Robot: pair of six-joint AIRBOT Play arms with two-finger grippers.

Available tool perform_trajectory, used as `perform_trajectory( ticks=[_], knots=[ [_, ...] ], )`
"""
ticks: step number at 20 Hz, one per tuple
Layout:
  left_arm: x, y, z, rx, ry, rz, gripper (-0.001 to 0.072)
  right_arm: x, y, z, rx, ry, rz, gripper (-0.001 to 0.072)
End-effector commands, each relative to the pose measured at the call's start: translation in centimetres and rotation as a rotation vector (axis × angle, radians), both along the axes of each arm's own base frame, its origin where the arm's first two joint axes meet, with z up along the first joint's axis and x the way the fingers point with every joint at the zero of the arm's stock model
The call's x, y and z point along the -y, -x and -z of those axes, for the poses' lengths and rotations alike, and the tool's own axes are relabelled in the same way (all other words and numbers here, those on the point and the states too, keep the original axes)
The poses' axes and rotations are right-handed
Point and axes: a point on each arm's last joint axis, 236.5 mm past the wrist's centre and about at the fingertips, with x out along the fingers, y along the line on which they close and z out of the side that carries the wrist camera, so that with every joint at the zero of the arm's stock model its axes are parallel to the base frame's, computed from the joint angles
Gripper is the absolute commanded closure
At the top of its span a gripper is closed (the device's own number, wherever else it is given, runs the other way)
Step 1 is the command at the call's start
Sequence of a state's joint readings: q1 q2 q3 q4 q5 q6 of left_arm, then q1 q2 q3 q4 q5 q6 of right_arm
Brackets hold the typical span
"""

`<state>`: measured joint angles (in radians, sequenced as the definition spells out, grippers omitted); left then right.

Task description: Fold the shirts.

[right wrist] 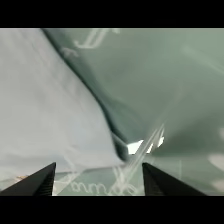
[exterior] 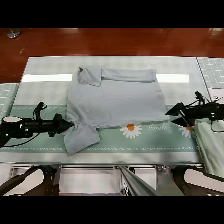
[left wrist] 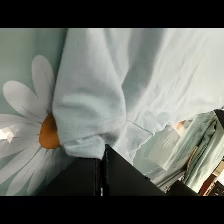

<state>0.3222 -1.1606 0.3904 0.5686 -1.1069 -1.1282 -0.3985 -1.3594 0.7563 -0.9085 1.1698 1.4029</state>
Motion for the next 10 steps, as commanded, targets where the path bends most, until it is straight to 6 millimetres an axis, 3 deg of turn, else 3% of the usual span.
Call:
perform_trajectory(
  ticks=[1, 2, 3, 4, 5, 7, 8, 10],
  knots=[
    [0.0, 0.0, 0.0, 0.003, 0.0, 0.001, 0.0666, -2.4, -2.9, 0.7, 0.051, -0.009, -0.02, 0.009],
    [0.0, 0.0, 0.0, 0.01, -0.001, 0.006, 0.0666, -3.3, -3.9, 0.7, 0.066, -0.006, -0.029, 0.0092],
    [0.0, -0.1, -0.1, 0.018, -0.001, 0.011, 0.0666, -4.0, -4.6, 0.7, 0.065, -0.004, -0.042, 0.0142],
    [0.1, -0.1, -0.1, 0.019, 0.0, 0.009, 0.0666, -4.9, -5.0, 0.8, 0.065, -0.006, -0.07, 0.0343],
    [0.0, -0.5, -0.4, 0.037, 0.0, 0.014, 0.0666, -5.8, -5.4, 0.5, 0.082, -0.007, -0.117, 0.0687],
    [-0.5, -2.7, -2.5, 0.112, -0.012, 0.026, 0.0667, -6.6, -7.5, -2.0, 0.149, -0.007, -0.171, 0.069],
    [-1.0, -4.8, -5.0, 0.188, -0.026, 0.037, 0.0667, -6.7, -9.0, -4.4, 0.204, -0.006, -0.198, 0.0691],
    [-2.5, -9.7, -12.3, 0.379, -0.079, 0.02, 0.0667, -6.2, -13.1, -12.2, 0.374, 0.033, -0.241, 0.0691]
  ],
)
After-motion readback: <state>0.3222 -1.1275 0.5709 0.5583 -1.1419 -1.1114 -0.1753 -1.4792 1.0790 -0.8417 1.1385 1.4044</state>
